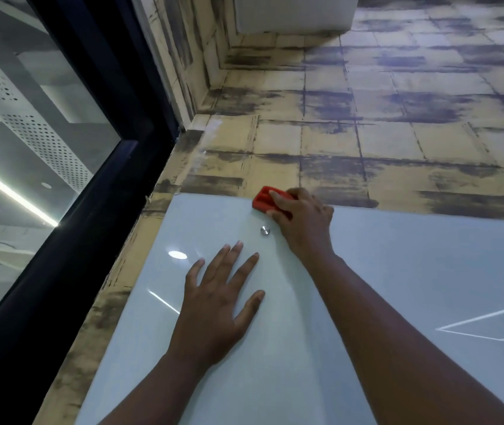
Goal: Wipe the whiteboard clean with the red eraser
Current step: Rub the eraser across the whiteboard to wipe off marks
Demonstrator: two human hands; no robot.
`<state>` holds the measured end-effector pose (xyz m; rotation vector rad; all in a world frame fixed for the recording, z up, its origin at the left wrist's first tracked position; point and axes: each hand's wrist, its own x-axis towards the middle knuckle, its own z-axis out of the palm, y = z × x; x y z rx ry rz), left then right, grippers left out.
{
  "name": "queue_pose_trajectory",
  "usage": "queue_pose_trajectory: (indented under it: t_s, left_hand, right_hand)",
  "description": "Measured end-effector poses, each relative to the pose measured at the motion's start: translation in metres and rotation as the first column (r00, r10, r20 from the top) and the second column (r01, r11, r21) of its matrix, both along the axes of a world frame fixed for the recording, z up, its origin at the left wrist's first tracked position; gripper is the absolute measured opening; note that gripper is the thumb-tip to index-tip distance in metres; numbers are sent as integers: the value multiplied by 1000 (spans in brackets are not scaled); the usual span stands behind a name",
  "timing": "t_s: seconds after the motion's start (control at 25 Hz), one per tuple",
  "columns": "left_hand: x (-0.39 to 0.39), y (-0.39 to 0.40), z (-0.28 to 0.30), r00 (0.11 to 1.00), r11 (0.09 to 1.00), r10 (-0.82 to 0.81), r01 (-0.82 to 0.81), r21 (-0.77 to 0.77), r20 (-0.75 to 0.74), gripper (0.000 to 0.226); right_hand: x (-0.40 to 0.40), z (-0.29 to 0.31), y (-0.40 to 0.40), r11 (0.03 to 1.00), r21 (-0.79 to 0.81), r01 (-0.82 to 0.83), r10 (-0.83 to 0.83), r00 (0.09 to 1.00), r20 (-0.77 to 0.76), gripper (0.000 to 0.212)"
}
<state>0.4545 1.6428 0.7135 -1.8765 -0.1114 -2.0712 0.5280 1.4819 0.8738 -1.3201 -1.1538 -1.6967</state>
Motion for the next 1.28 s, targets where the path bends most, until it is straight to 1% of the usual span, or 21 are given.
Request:
queue_pose_trajectory:
  t_s: [0.04,0.08,0.2,0.24,0.36,0.48,0.56,0.64,0.72,0.8,0.96,1.04,1.12,1.2,1.28]
  left_hand:
    - [0,0,0,1000,1000,0,0,4,1,62]
    - [0,0,0,1000,1000,-1,1,6,1,62]
    - [2,2,1,1000,1000,-19,19,17,12,63]
    - [3,3,1,1000,1000,-19,19,14,15,63]
    - [2,4,0,1000,1000,-15,15,3,8,64]
    - [1,2,0,1000,1000,22,-22,13,22,63]
    - [2,-1,-1,997,998,62,-63,31,43,64]
    - [5,-6,0,990,993,105,-109,44,95,63]
    - [14,-24,2,985,996,83,-87,22,150,60]
    - [34,-59,5,984,999,42,-47,24,175,57]
    - [64,-112,9,991,990,59,-74,122,124,55]
    - [68,-118,10,988,988,83,-99,118,133,55]
    - [75,-124,11,985,991,73,-88,96,154,55]
    - [86,-138,14,987,992,64,-79,97,145,54]
    - [98,-152,19,990,994,52,-64,92,131,54]
  right_hand:
    - [-9,1,9,1000,-20,-7,7,1000,-2,41]
    - [-18,0,18,998,-64,11,-9,1000,27,41]
    - [-29,-4,27,970,-206,128,-95,982,163,43]
    - [-27,-1,21,965,-219,147,-111,979,170,43]
    - [-15,5,1,975,-156,159,-144,984,102,44]
    - [-1,-6,-14,986,-75,151,-145,987,72,43]
    - [13,-11,-29,986,-61,156,-153,987,47,42]
    - [25,-10,-50,987,-55,151,-149,988,24,41]
    - [37,-10,-68,988,-40,150,-149,989,13,40]
    - [50,-12,-89,987,-21,162,-161,987,22,41]
    - [104,-18,-156,980,100,173,-174,985,5,41]
    - [132,-19,-197,972,163,168,-161,986,-50,41]
    - [146,-20,-222,964,196,179,-158,981,-116,41]
    - [149,-20,-229,959,228,170,-134,977,-168,41]
    - [142,-24,-218,951,276,142,-76,969,-237,41]
